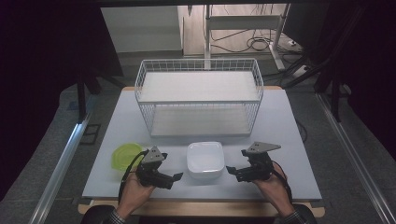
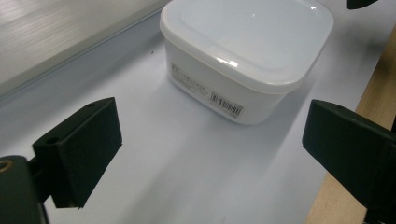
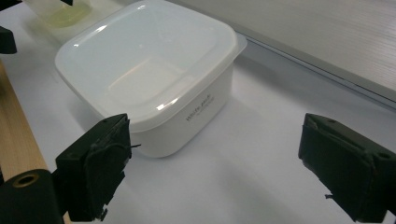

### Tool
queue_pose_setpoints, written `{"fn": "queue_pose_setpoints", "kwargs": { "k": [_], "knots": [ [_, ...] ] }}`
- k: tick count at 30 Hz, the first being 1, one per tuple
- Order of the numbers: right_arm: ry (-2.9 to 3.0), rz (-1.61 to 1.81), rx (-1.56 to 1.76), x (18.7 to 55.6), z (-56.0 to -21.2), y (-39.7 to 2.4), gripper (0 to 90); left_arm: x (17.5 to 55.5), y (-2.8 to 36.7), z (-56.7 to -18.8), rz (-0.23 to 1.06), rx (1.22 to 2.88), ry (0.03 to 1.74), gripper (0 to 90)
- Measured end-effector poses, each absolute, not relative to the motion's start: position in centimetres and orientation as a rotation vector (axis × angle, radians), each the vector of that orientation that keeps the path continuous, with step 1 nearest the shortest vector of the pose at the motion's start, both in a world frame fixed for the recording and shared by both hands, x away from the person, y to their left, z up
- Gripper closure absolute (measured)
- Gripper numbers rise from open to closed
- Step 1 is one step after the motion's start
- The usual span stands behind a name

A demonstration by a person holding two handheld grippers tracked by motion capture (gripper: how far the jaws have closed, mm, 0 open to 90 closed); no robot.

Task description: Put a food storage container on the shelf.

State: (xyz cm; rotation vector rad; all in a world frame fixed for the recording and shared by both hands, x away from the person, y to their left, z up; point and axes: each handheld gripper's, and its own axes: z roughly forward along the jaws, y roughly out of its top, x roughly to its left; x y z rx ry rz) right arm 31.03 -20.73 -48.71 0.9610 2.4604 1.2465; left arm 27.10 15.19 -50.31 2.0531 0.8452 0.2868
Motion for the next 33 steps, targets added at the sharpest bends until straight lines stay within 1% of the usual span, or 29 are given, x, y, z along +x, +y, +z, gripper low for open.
{"fn": "queue_pose_setpoints", "kwargs": {
  "k": [9, 16, 25, 27, 30, 33],
  "knots": [
    [2.469, 1.243, 0.932, 31.1, -48.7, -20.0, 6.0, 27.4, 14.7, -50.5, 0.302, 2.048, 0.828, 2.9],
    [2.479, 1.235, 0.9, 31.2, -48.8, -19.1, 5.1, 27.6, 14.0, -50.2, 0.285, 2.092, 0.82, 2.9],
    [2.502, 1.253, 0.924, 31.5, -48.6, -18.0, 1.8, 28.9, 13.4, -49.6, 0.228, 2.065, 0.827, 3.9],
    [2.517, 1.253, 0.928, 31.7, -48.5, -17.8, 3.0, 29.3, 13.2, -49.5, 0.224, 2.061, 0.826, 5.2],
    [2.522, 1.256, 0.953, 32.1, -48.1, -17.5, 9.2, 29.8, 12.7, -49.5, 0.219, 2.058, 0.824, 7.2],
    [2.526, 1.266, 0.974, 32.5, -48.1, -17.5, 10.7, 30.3, 12.4, -49.6, 0.203, 2.054, 0.822, 7.8]
  ]
}}
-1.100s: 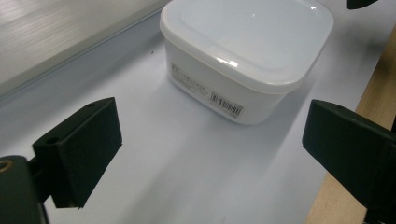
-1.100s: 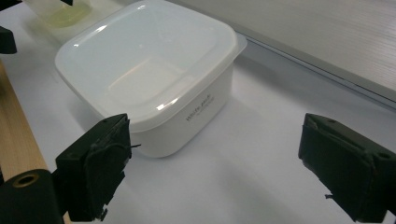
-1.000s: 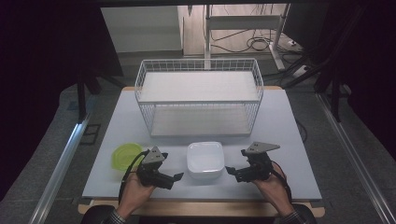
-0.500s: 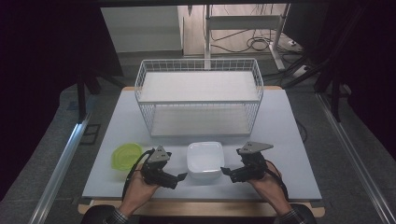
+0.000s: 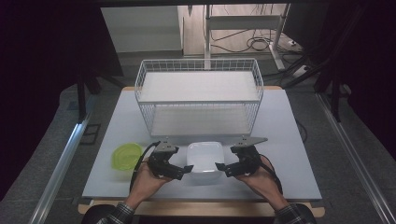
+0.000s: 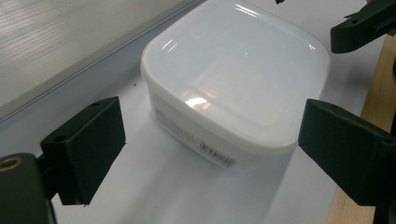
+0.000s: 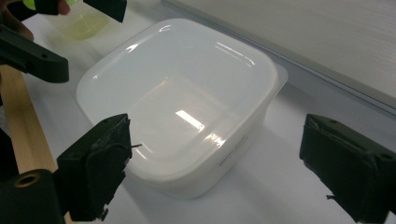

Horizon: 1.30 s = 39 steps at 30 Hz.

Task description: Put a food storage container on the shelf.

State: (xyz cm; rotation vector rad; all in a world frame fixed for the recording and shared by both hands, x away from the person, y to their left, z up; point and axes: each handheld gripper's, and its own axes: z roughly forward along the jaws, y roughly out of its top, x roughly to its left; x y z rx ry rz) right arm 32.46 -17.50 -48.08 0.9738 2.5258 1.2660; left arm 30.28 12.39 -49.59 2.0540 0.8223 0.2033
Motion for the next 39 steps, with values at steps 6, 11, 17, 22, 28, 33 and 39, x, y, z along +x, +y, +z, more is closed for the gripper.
{"fn": "queue_pose_setpoints", "kwargs": {
  "k": [6, 11, 17, 22, 28, 33, 39],
  "knots": [
    [2.576, 1.267, 0.995, 33.5, -48.6, -17.0, 12.0, 31.5, 11.9, -50.4, 0.123, 2.056, 0.838, 7.0],
    [2.637, 1.299, 1.03, 34.6, -49.3, -16.3, 14.1, 32.4, 11.3, -50.9, 0.013, 2.027, 0.859, 7.3],
    [2.686, 1.303, 1.081, 34.7, -49.3, -16.0, 15.9, 32.3, 11.0, -51.2, -0.056, 2.039, 0.856, 6.7],
    [2.707, 1.267, 1.113, 33.7, -48.9, -16.3, 24.9, 30.9, 10.4, -50.4, 0.024, 2.109, 0.855, 7.9],
    [2.604, 1.248, 1.193, 32.5, -47.6, -17.6, 55.0, 29.6, 11.2, -49.2, 0.096, 2.068, 0.918, 43.5],
    [2.525, 1.396, 1.354, 32.5, -47.7, -18.9, 69.8, 29.3, 11.6, -48.8, 0.109, 2.004, 0.974, 59.8],
    [2.459, 1.423, 1.343, 32.2, -47.5, -18.9, 76.0, 29.1, 11.9, -48.6, 0.152, 1.943, 1.007, 69.3]
  ]
}}
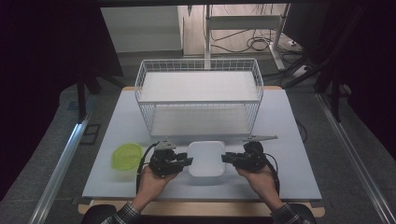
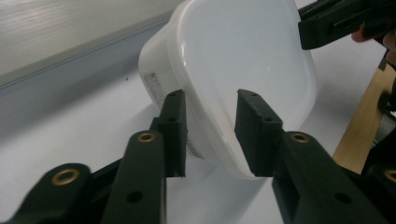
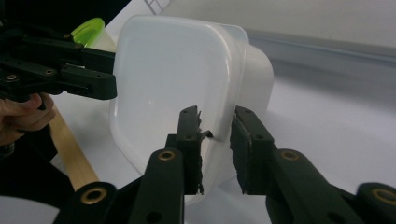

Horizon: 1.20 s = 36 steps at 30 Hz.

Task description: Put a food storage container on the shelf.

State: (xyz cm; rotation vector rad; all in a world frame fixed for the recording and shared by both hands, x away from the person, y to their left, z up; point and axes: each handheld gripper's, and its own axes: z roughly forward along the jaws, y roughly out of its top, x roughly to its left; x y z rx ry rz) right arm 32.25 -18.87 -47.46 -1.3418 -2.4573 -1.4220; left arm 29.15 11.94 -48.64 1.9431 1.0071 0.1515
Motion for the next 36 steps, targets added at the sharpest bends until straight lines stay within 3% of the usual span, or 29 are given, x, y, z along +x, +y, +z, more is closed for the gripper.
{"fn": "queue_pose_setpoints", "kwargs": {
  "k": [2, 21, 36],
  "knots": [
    [-2.482, -1.446, -1.334, 32.1, -47.4, -18.9, 78.3, 29.2, 12.1, -48.7, 0.171, 1.932, 1.015, 77.7],
    [-2.595, -1.576, -1.25, 31.7, -45.3, -17.6, 79.0, 29.4, 13.4, -46.9, 0.201, 1.859, 1.007, 78.5],
    [-2.589, -1.657, -1.2, 32.6, -42.5, -17.2, 79.0, 30.0, 14.1, -43.0, 0.283, 1.855, 0.962, 78.6]
  ]
}}
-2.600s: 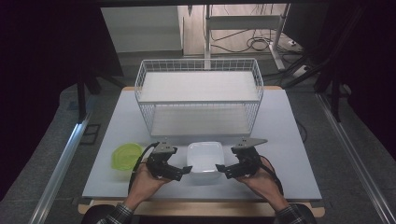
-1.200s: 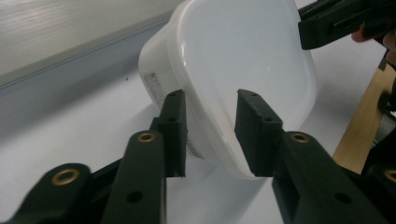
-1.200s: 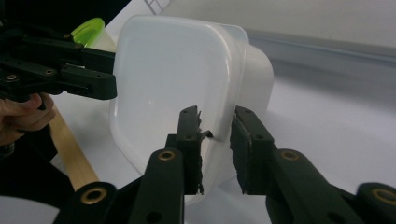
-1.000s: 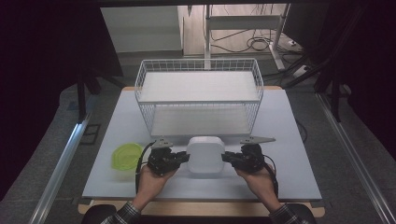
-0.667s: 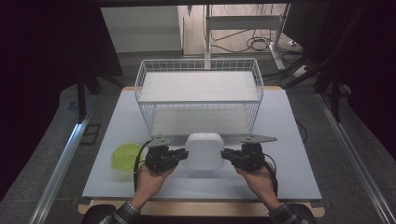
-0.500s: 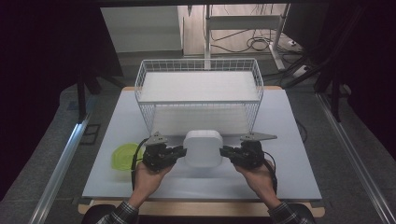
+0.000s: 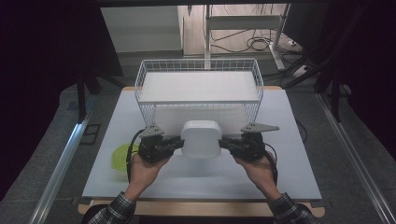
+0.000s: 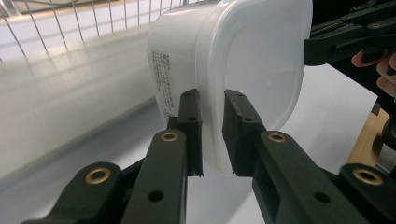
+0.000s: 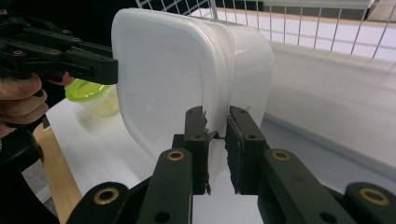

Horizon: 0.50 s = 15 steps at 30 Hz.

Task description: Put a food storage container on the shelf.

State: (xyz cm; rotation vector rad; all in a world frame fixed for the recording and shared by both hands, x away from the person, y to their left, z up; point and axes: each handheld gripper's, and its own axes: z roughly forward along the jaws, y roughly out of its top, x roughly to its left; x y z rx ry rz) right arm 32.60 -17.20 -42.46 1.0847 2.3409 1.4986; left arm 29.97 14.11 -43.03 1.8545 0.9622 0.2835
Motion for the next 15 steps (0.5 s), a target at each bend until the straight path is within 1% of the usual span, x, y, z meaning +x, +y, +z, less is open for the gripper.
{"fn": "queue_pose_setpoints", "kwargs": {
  "k": [7, 15],
  "knots": [
    [2.33, 1.527, 1.073, 33.1, -41.0, -17.0, 79.0, 30.3, 14.4, -41.3, 0.307, 1.847, 0.946, 78.8],
    [2.325, 1.537, 1.061, 33.8, -39.6, -16.9, 79.0, 30.9, 14.6, -40.1, 0.312, 1.832, 0.942, 78.7]
  ]
}}
